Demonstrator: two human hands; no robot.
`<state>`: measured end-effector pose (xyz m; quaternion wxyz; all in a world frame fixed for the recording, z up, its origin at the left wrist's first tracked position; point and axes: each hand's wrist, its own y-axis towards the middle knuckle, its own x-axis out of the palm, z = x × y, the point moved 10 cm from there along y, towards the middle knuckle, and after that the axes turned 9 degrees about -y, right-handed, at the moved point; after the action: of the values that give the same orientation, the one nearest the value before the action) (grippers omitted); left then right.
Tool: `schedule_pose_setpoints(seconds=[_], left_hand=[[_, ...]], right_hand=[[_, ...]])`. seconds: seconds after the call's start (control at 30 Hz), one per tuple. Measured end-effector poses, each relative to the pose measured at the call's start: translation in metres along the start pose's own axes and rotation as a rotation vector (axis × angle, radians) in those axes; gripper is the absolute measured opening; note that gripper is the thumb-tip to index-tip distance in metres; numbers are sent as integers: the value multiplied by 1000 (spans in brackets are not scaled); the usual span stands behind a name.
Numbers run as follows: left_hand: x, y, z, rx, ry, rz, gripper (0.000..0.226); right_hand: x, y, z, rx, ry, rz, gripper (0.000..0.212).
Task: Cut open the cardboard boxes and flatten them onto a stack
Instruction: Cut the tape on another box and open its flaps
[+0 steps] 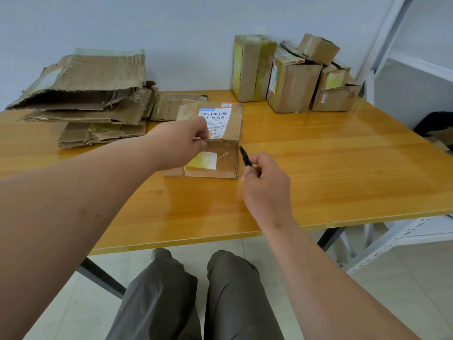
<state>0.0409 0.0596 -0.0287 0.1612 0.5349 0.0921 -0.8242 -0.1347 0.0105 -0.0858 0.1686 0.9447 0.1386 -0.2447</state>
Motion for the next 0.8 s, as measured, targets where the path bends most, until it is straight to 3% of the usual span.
schedule_pose_setpoints(seconds=[0.1, 0.27, 0.8], left_hand=[[-2, 1, -3, -2, -31, 16, 2], [-2, 5, -1, 7, -9, -9, 20], [-1, 8, 2, -20, 10, -24, 21]], right_hand=[[1, 0, -2, -21, 6, 2, 19], [0, 0, -4, -33, 17, 26, 20], [7, 6, 6, 44, -41, -76, 20]])
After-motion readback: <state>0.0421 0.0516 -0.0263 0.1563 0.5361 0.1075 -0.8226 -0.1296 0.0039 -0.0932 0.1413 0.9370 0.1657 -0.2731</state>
